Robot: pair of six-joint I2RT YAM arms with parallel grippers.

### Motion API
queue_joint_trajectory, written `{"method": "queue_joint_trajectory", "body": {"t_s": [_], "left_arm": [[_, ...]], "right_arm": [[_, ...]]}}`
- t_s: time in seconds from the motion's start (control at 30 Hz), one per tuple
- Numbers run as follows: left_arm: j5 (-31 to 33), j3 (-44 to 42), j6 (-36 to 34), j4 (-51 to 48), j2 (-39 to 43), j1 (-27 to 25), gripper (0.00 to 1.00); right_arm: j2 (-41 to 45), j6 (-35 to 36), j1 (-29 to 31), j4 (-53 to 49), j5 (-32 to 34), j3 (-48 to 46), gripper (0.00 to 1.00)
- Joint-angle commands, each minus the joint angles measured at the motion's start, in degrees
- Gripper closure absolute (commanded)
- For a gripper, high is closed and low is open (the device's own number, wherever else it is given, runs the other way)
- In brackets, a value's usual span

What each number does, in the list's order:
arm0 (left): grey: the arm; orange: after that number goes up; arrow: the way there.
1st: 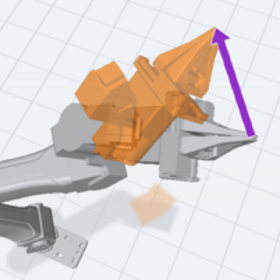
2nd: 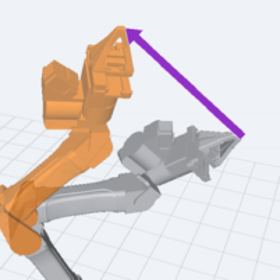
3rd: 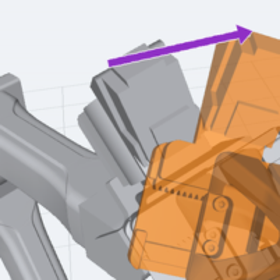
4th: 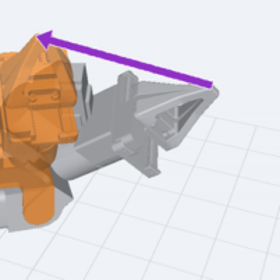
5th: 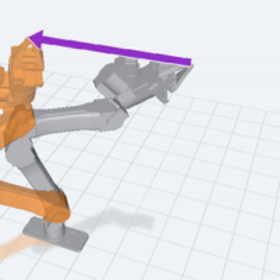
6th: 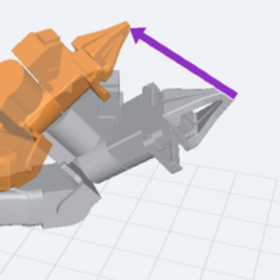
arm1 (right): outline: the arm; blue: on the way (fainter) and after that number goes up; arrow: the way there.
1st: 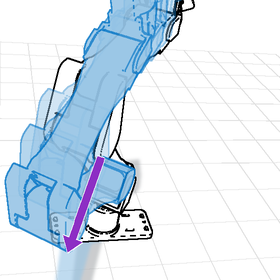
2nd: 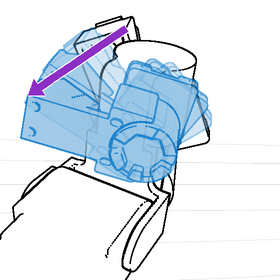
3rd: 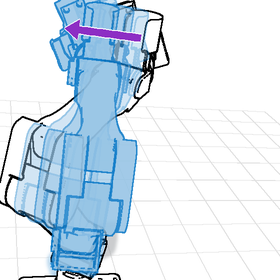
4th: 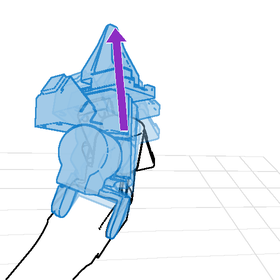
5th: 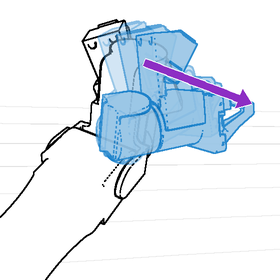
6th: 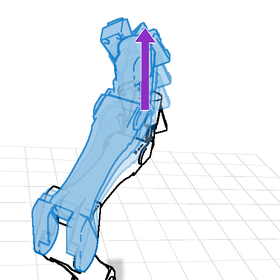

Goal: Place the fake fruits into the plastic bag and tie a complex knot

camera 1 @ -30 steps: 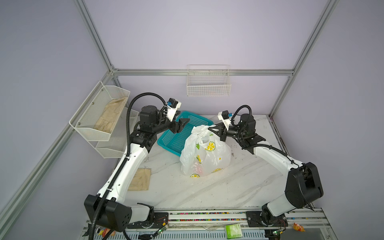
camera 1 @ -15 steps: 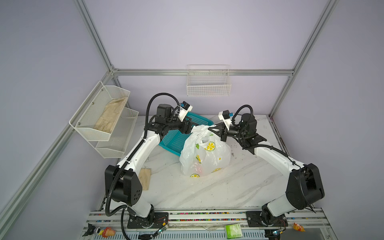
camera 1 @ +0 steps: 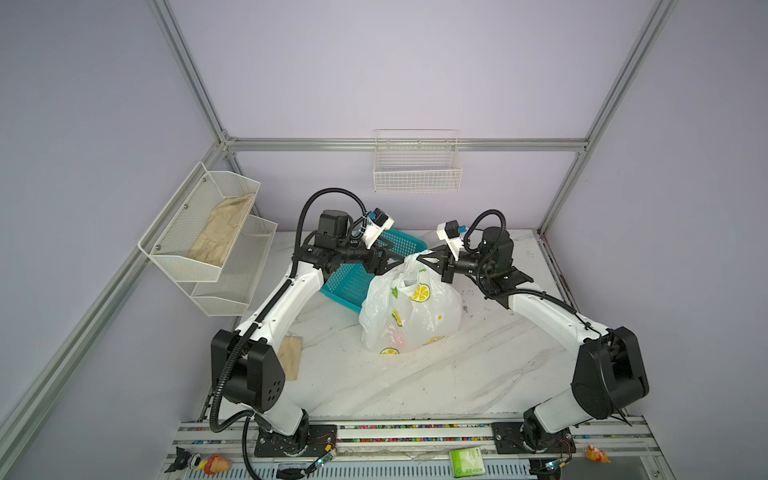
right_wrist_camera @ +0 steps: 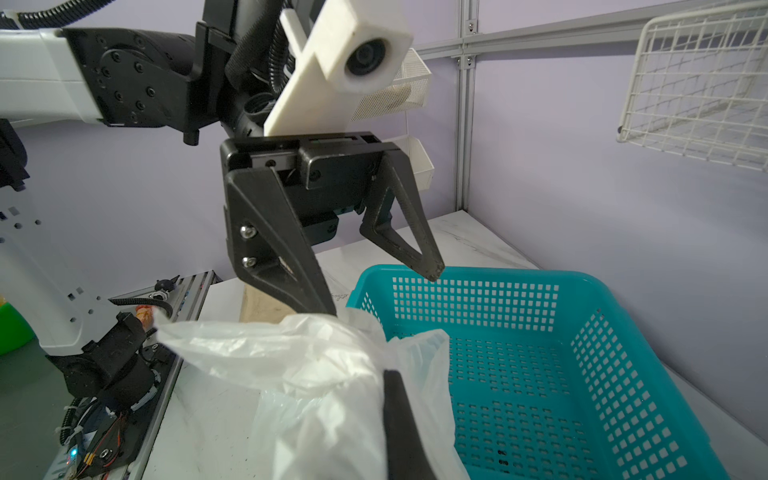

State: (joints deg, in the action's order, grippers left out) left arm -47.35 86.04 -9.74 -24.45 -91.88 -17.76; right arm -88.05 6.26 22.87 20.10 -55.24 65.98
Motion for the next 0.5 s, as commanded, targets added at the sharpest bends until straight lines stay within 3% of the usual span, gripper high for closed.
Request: {"method": "queue_joint_trajectory", "body": {"t_s": [0.0, 0.47], "left_arm": [[-2.83, 6.25, -2.04, -0.17, -0.61, -0.6, 0.27], [-6.52, 8.87, -2.84, -2.48, -4.13, -1.47, 0.23]], "right_arm": [[1.27, 0.51, 0.07, -0.27, -1.2, 1.17, 1.0], [0.94, 1.21, 0.44, -1.46, -0.78, 1.63, 1.0]]}}
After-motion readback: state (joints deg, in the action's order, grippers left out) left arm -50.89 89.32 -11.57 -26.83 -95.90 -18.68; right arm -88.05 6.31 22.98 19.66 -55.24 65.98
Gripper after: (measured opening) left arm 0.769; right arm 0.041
